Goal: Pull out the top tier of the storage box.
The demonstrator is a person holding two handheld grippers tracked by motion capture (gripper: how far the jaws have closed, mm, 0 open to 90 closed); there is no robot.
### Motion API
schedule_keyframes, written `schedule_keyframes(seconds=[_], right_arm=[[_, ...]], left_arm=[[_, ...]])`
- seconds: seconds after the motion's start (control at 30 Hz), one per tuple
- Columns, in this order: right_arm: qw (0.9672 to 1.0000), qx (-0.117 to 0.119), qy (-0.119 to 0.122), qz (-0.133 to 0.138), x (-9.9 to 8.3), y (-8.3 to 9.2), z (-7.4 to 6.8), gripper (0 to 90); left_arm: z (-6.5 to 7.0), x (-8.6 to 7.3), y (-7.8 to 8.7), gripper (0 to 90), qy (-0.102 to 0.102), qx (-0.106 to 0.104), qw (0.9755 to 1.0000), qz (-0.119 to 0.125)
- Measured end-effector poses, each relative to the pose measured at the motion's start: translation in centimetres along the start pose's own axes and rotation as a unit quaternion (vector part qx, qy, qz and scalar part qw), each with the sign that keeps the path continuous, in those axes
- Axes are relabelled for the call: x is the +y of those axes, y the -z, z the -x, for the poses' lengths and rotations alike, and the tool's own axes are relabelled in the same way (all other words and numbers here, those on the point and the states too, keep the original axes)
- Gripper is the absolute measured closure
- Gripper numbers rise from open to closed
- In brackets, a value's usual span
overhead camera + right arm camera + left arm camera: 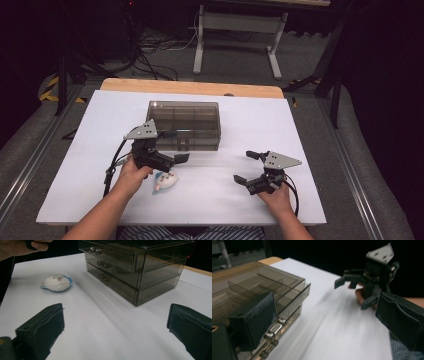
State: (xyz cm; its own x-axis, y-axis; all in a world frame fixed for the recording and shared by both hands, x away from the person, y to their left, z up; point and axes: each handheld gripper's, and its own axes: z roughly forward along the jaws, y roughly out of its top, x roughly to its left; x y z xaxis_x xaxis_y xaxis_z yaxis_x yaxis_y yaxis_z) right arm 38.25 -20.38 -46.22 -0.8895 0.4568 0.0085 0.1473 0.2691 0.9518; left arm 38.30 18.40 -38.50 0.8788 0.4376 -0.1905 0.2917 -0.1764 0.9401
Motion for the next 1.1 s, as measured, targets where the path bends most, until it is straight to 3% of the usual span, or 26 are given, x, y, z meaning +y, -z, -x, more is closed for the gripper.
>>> schedule_keyframes(seconds=[0.1,0.3,0.37,0.4,0.5,0.6,0.8,0.87,0.9,1.0,1.03,1.1], right_arm=[[1.0,0.0,0.001,0.0,0.0,0.0,0.0,1.7],[1.0,0.0,0.001,0.001,0.0,0.0,0.0,1.7],[1.0,0.0,0.001,0.0,0.0,0.0,0.0,1.7],[1.0,-0.001,0.001,0.0,0.0,0.0,0.0,1.7],[1.0,0.0,0.0,0.001,0.0,0.0,0.0,1.8],[1.0,0.0,-0.001,0.001,0.0,0.0,0.0,2.1],[1.0,0.001,-0.001,0.001,0.0,0.0,0.0,2.3],[1.0,0.003,-0.002,0.001,0.0,0.0,0.0,2.4],[1.0,0.003,-0.001,0.001,0.0,0.0,0.0,2.4],[1.0,0.003,-0.002,0.001,0.0,0.0,0.0,2.5],[1.0,0.003,-0.001,0.001,0.0,0.0,0.0,2.5],[1.0,0.003,-0.001,0.001,0.0,0.0,0.0,2.5]], left_arm=[[-0.1,0.1,0.2,3.4,0.011,-0.007,0.9998,0.012],[-0.5,0.0,0.3,2.9,0.017,-0.024,0.9995,0.009],[-0.5,0.1,0.3,3.0,0.015,-0.014,0.9997,0.01],[-0.5,0.1,0.3,3.4,0.008,0.004,1.0,0.002],[-0.6,0.2,0.4,2.4,0.004,0.012,0.9999,-0.007],[-0.7,0.3,0.7,2.0,-0.021,0.002,0.9995,-0.022],[-0.7,0.5,0.7,9.0,-0.049,0.012,0.9974,-0.051],[-0.7,0.6,0.7,17.6,-0.067,0.018,0.9954,-0.066],[-0.7,0.8,0.7,20.2,-0.084,0.026,0.9931,-0.078],[-0.7,0.8,0.8,27.3,-0.092,0.02,0.992,-0.084],[-0.7,1.0,0.7,27.7,-0.103,0.021,0.9899,-0.095],[-0.7,1.1,0.7,27.8,-0.108,0.023,0.9887,-0.101]])
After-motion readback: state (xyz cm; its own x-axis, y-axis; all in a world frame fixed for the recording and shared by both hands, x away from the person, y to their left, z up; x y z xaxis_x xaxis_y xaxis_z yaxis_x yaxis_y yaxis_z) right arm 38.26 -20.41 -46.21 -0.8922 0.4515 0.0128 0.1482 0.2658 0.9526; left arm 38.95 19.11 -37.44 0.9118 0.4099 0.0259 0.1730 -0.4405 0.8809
